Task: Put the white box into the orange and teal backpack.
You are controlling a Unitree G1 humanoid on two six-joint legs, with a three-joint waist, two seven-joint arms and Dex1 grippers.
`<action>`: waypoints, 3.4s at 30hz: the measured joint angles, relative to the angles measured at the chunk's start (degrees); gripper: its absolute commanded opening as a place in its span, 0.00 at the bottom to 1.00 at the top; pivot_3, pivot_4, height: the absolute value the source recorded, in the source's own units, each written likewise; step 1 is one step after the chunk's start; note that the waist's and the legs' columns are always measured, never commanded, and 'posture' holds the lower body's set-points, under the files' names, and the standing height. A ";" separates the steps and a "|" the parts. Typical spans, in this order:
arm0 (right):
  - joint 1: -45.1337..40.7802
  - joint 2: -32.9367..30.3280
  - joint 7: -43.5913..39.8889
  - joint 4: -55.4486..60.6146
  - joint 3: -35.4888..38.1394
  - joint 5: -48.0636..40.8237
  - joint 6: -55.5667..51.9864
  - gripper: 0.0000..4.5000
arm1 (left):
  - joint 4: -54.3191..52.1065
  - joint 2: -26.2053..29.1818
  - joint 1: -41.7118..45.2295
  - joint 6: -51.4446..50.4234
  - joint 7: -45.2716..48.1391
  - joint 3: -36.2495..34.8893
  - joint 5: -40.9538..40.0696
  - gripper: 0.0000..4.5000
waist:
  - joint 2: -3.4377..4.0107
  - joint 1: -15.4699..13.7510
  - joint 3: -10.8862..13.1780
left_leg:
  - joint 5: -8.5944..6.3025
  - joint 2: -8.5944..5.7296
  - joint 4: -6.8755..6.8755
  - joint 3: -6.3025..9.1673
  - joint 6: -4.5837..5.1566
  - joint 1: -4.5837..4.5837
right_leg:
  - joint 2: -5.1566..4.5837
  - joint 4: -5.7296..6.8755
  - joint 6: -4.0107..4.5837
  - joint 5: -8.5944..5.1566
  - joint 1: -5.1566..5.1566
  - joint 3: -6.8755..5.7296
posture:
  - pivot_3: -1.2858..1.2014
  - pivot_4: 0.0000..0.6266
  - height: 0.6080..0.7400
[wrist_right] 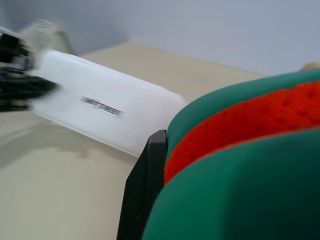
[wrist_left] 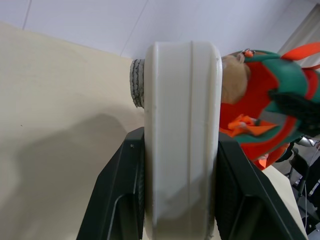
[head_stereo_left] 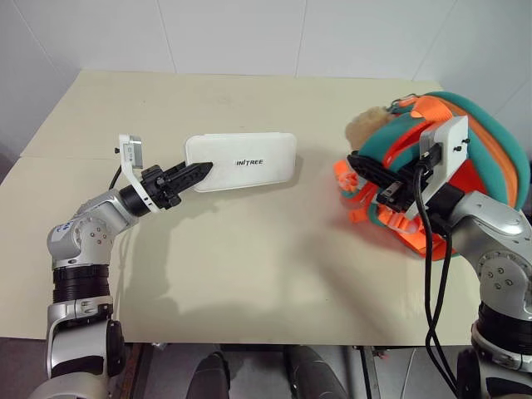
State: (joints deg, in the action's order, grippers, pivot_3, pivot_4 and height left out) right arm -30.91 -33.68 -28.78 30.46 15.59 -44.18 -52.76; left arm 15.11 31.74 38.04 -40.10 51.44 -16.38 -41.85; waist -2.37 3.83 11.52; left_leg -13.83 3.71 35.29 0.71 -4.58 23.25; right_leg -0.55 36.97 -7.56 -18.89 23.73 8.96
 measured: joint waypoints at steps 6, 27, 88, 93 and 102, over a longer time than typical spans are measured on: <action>-5.43 -4.80 -3.86 2.69 -1.74 -12.17 -5.44 0.00 | 2.91 1.45 1.71 1.61 1.01 -0.03 1.44 0.30 | 0.00 -0.22 0.00 | -0.01 0.03 -0.02 0.03 0.02 0.04 | 0.00 -0.09 0.02 -0.01 0.01 -0.05 | 0.52 0.24 1.00; 1.62 -27.67 -42.78 3.35 -5.86 -12.23 5.24 0.00 | 0.58 13.07 2.93 -1.86 11.25 -1.85 0.60 0.30 | 0.00 -0.59 0.01 | -0.04 0.04 0.03 0.00 0.07 0.08 | -0.02 -0.13 0.01 -0.10 0.02 -0.12 | 0.52 0.24 1.00; 3.60 -22.08 -44.68 -10.21 -10.85 -1.82 12.46 0.00 | -18.82 15.53 -8.23 12.08 18.04 0.03 -3.80 0.30 | 0.00 -1.19 0.01 | -0.14 0.06 0.78 -0.05 0.19 0.02 | -0.02 0.05 -0.05 -0.04 -0.26 -0.09 | 0.52 0.24 1.00; 3.65 -22.08 -44.31 -10.20 -10.78 -1.78 12.46 0.00 | -18.55 14.14 -6.65 12.50 17.54 1.07 -2.82 0.30 | 0.00 -1.84 0.01 | -0.14 0.06 0.79 -0.05 0.19 0.02 | -0.02 0.06 -0.06 -0.04 -0.24 -0.10 | 0.52 0.24 1.00; 4.45 -22.08 -43.51 -9.52 -10.61 -1.77 12.49 0.00 | -17.66 13.04 -5.50 12.37 13.45 -0.79 -2.95 0.29 | 0.00 -2.00 0.01 | -0.14 0.07 0.79 -0.05 0.19 0.02 | -0.01 0.11 -0.06 -0.04 -0.22 -0.09 | 0.52 0.24 1.00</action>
State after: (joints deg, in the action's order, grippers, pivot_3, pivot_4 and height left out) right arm -26.47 -55.76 -72.30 20.94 4.98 -45.95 -40.27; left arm -2.55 44.78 32.54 -27.73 64.89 -17.18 -44.79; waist -2.38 1.83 11.53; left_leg -13.98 3.78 36.08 0.66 -4.39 23.27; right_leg -0.57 37.08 -7.62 -18.92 23.51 8.87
